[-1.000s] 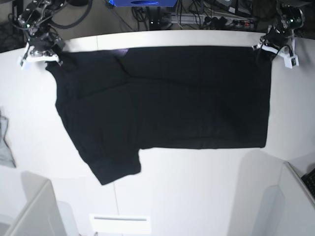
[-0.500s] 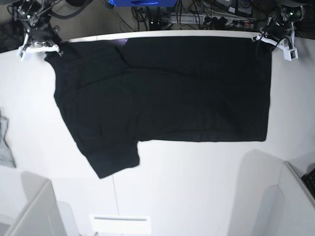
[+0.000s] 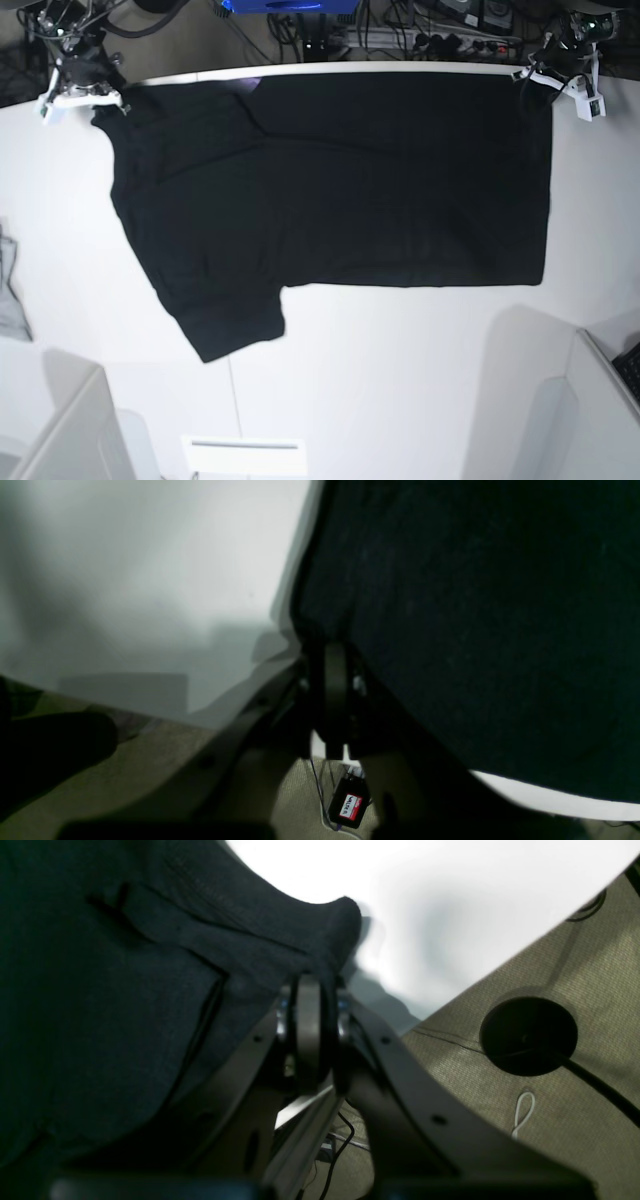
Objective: Fold the T-shirt properly
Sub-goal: 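Pull the collar edge toward the robot, flattening the shirt, then release and move both grippers down to the shirt's hem corners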
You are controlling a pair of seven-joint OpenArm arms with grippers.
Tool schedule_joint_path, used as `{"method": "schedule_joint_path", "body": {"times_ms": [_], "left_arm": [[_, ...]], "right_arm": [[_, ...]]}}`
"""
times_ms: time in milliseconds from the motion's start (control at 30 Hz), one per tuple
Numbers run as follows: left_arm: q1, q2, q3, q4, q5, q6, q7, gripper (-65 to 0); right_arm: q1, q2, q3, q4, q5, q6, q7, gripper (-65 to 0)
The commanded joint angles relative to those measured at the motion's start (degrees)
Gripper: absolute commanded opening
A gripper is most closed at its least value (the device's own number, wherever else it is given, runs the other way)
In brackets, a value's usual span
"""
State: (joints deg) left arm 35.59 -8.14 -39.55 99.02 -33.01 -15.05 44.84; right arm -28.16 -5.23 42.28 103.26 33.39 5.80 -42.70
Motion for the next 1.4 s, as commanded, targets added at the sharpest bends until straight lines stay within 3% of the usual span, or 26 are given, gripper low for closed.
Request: {"method": "schedule_joint_path", "body": {"times_ms": [0,133,233,300,467,800,1033,1133,1367], "left_arm": [[0.8,-0.7,-0.5,0.9,0.2,0.1,-0.1,-52.0],[0.4,-0.4,-5.0,0.9,0.1,0.1,-0.1,-28.5],[0.2,-0.5,-7.8,1.5,0.1,0.1,-0.4,-14.0],[-0.7,-0.5,-9.6,3.4,0.1,0.1,-0.1,-10.0],[-3.0,-0.6,-14.1,9.4,0.1,0.1,0.0,-10.2],[-9.3,-1.0,-14.0,12.1,0.2,0.1,0.0,-10.4],[-9.5,-1.0,-14.0,11.9,0.3,0.0,0.0,-10.4],[-9.5,-1.0,-14.0,11.9,0.4,0.0,0.0,-10.4],[-9.6,-1.0,-14.4,11.8,0.4,0.0,0.0,-10.4]], "right_arm": [[-0.2,0.4,1.0,1.2,0.5,0.0,1.0,-58.7],[0.0,0.0,4.0,1.2,0.5,0.0,1.0,-33.6],[0.2,0.2,6.2,1.3,0.5,0.0,1.0,-31.8],[0.3,0.5,7.1,1.4,0.5,0.0,1.0,-31.8],[2.3,1.8,5.6,4.6,0.4,0.3,1.0,-31.8],[14.6,10.6,-12.8,3.1,0.0,0.0,1.0,-31.8],[28.0,16.6,-21.9,-8.3,0.0,-0.1,-1.9,-31.8],[35.3,18.1,-24.7,-15.0,0.0,-0.1,-4.3,-31.8],[51.2,20.6,-33.1,-34.7,0.0,-0.1,-3.9,-31.1]]}}
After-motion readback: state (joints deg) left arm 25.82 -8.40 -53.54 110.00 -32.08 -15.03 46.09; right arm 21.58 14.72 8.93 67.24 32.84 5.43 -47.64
